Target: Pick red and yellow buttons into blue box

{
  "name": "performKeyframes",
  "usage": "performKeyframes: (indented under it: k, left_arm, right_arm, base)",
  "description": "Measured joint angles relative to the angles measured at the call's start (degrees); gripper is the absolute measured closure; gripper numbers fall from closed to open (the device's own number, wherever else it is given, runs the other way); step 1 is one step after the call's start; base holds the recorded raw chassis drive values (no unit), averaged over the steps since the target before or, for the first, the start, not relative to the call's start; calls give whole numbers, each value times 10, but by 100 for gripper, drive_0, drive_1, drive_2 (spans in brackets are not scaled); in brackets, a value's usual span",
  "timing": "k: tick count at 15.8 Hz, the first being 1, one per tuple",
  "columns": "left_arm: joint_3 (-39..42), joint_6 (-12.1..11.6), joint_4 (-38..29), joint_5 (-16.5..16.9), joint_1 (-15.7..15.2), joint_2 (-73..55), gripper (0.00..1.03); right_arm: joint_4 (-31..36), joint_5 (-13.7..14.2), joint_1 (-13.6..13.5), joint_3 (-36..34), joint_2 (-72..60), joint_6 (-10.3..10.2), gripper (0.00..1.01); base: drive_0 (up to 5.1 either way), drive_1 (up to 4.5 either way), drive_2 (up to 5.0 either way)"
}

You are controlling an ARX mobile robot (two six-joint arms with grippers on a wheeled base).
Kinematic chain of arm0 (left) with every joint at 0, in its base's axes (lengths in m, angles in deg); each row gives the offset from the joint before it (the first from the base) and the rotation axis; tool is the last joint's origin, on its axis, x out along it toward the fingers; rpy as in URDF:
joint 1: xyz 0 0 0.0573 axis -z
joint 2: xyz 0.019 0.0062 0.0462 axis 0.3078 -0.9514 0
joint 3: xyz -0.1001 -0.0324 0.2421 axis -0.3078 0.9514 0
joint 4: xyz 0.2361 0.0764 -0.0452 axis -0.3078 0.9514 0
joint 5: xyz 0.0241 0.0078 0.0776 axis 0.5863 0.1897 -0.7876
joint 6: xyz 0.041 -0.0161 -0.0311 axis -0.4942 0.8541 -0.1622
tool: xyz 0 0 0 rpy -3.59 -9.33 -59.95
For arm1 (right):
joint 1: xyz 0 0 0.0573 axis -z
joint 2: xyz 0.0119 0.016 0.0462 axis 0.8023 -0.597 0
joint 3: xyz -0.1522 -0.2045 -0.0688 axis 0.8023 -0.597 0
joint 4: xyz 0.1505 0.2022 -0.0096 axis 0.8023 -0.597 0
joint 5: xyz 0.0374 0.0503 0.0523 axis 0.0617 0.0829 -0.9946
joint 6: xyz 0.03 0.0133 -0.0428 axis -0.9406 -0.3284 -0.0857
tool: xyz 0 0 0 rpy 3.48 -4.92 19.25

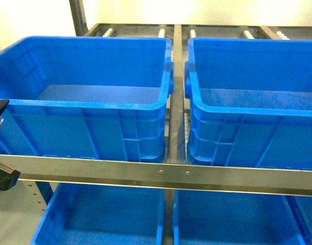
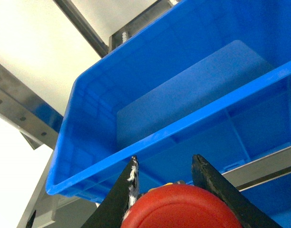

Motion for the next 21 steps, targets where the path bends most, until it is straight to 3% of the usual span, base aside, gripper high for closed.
performKeyframes:
  k: [6,21]
  left_arm:
    - [0,0,1,0,0,0,74]
    - [0,0,1,0,-2,0,74]
  right_arm:
    - [2,0,0,0,0,0,71]
    - [0,-1,0,0,0,0,71]
  base:
    - [410,-190,-190]
    - [27,-16,-16]
